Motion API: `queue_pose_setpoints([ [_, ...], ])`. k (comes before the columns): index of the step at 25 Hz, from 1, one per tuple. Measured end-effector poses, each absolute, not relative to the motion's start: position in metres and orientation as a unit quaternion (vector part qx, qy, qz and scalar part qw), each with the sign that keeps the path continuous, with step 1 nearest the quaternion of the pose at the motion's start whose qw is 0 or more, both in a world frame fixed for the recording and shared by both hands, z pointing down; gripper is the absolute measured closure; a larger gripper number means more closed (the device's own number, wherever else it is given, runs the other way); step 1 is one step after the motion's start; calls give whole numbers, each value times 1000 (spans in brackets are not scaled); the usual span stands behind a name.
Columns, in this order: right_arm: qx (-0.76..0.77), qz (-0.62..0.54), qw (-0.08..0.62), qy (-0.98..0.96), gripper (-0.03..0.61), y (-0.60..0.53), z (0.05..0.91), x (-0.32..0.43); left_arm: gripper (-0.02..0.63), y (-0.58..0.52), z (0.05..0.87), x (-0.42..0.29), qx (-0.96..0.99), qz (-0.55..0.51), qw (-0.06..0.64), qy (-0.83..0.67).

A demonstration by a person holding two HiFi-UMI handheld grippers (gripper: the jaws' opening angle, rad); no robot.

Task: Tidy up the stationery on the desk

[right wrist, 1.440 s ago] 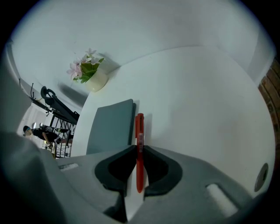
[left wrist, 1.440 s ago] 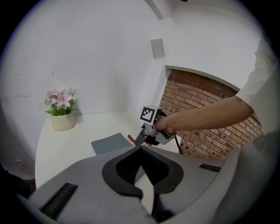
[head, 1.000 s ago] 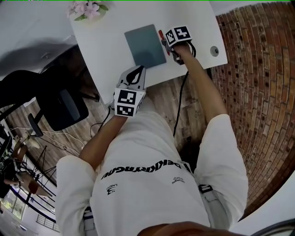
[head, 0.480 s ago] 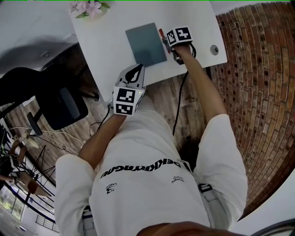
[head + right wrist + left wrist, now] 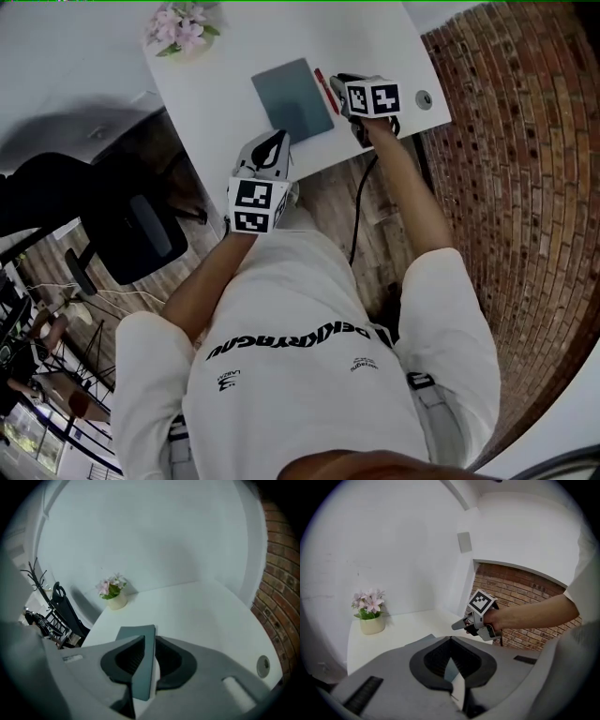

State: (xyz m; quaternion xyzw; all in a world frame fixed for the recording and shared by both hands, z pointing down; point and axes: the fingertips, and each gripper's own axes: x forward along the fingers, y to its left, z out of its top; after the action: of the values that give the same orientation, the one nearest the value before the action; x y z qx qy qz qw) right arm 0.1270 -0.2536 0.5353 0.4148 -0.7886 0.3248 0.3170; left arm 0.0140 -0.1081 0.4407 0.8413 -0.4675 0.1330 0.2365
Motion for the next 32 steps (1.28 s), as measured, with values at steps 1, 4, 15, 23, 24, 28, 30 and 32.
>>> queue_pose_setpoints([
  [1, 419, 319, 299, -796, 509, -248, 523, 125, 617, -108, 436, 14, 843, 132, 230, -468],
  [4, 429, 275, 255, -822, 512, -229, 486, 115, 617, -107, 420, 12, 847, 129, 214, -470],
  [15, 515, 166, 120, -832, 554, -158, 385, 91, 617, -103, 368, -3, 869, 104, 165, -454],
  [23, 542, 128, 60, -829, 577, -120, 333, 70, 617, -97, 337, -16, 875, 78, 140, -458],
  [24, 542, 127, 53, -829, 577, -117, 329, 65, 617, -97, 334, -19, 874, 76, 139, -459],
  [28, 539, 125, 41, -832, 577, -103, 320, 52, 617, -93, 328, -26, 873, 72, 135, -463],
  [30, 538, 119, 39, -833, 577, -98, 316, 50, 617, -91, 325, -27, 874, 71, 131, -463],
  [32, 538, 119, 32, -834, 578, -95, 314, 47, 617, -89, 323, -28, 874, 69, 128, -464],
])
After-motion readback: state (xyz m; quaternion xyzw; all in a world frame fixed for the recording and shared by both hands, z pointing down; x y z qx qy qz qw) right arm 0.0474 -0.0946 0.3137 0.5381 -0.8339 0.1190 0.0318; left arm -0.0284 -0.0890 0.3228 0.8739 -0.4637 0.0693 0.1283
